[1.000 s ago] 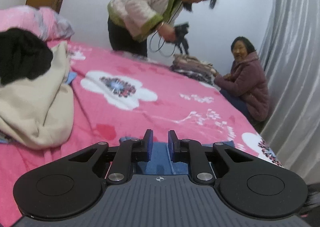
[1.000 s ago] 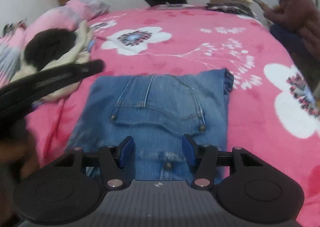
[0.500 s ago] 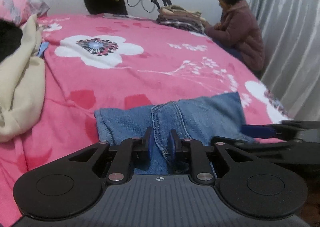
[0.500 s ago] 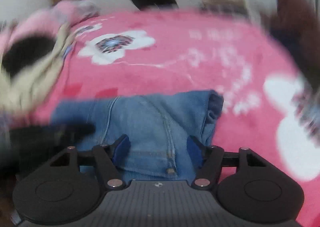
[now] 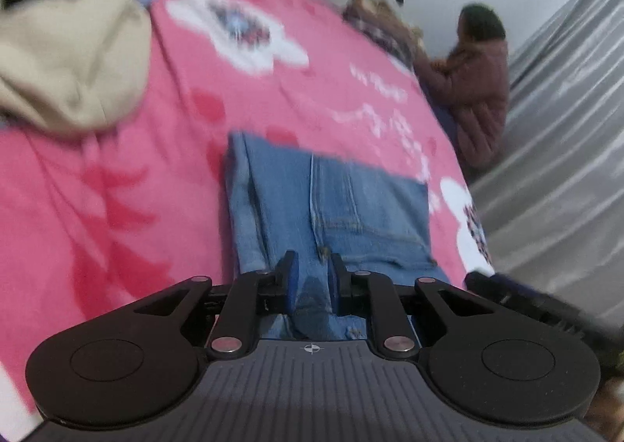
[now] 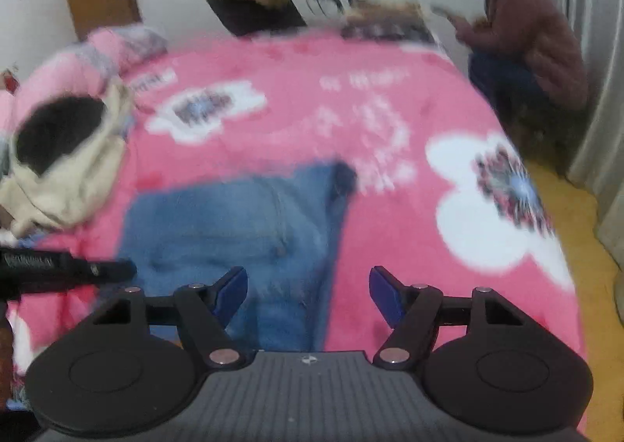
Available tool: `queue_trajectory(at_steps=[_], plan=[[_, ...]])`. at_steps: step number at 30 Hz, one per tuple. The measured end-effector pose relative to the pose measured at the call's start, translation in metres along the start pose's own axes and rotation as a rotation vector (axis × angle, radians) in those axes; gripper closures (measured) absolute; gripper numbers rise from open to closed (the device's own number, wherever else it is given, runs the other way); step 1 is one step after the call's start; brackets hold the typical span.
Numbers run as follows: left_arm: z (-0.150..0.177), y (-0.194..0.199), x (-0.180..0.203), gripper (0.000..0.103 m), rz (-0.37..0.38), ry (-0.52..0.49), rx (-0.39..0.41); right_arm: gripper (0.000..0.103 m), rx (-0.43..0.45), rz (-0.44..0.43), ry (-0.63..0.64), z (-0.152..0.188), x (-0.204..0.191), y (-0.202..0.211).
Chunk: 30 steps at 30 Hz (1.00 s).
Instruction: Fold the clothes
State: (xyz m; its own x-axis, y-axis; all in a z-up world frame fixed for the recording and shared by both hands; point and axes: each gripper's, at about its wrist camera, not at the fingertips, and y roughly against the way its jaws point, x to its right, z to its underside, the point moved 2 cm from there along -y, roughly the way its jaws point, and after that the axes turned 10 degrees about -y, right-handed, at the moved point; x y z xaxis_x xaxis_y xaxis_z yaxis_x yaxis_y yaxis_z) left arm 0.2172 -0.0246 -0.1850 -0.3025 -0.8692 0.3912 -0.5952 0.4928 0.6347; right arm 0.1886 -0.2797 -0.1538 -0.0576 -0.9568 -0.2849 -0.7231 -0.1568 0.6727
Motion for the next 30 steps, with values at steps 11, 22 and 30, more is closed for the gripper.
queue_trajectory(at_steps=[11,22,30], plan=[[-0.006,-0.079,0.025,0.079,-0.115,-0.383,0.044,0.016,-0.110,0.049,0.104,-0.002,-0.010,-0.118],[-0.007,-0.072,0.035,0.080,-0.173,-0.316,0.005,0.016,-0.118,0.071,-0.008,0.014,-0.004,-0.089],[0.001,-0.042,0.052,0.080,-0.170,-0.233,-0.167,0.016,-0.182,0.027,-0.155,0.038,0.014,-0.042]])
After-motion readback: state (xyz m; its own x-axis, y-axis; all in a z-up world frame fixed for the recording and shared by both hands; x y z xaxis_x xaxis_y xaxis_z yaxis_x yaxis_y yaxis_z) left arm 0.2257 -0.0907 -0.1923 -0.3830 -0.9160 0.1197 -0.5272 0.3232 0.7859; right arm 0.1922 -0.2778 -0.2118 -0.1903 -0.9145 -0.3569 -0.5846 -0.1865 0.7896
